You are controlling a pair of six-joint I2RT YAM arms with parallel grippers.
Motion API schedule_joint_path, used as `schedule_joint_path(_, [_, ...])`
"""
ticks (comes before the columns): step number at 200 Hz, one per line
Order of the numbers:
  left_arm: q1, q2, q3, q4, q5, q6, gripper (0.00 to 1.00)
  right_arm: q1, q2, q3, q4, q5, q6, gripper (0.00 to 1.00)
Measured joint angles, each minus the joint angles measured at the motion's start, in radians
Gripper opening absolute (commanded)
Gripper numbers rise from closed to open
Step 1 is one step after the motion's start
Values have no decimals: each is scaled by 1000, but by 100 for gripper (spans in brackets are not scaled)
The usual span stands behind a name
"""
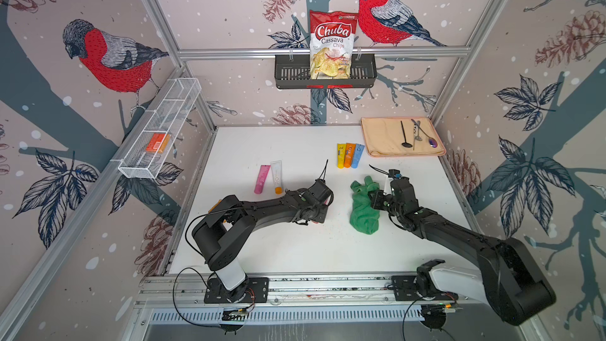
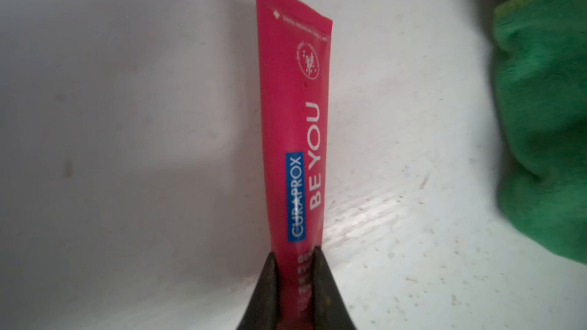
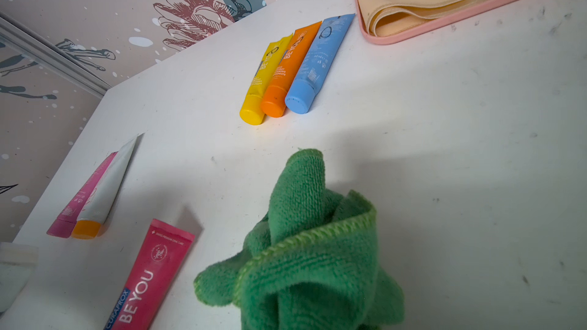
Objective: Wipe the surface of the toothpaste tube
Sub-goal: Adjust the toothpaste at the center of the board.
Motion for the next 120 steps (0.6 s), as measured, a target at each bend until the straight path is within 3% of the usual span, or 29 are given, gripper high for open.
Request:
schedule_joint_path(33, [-54, 17, 44, -166, -298, -61, 14, 2, 0, 0, 0, -1, 0, 10])
schedule_joint_path(63, [-121, 156, 142, -306, -512, -143, 15, 5, 0, 0, 0, -1, 0, 10])
schedule_joint_path(95, [-200, 347, 263, -460, -666, -234, 17, 8, 0, 0, 0, -2, 0, 10])
schedule_joint_path(120, [-251, 404, 312, -514, -703, -268, 22, 8, 2, 0, 0, -2, 0, 10])
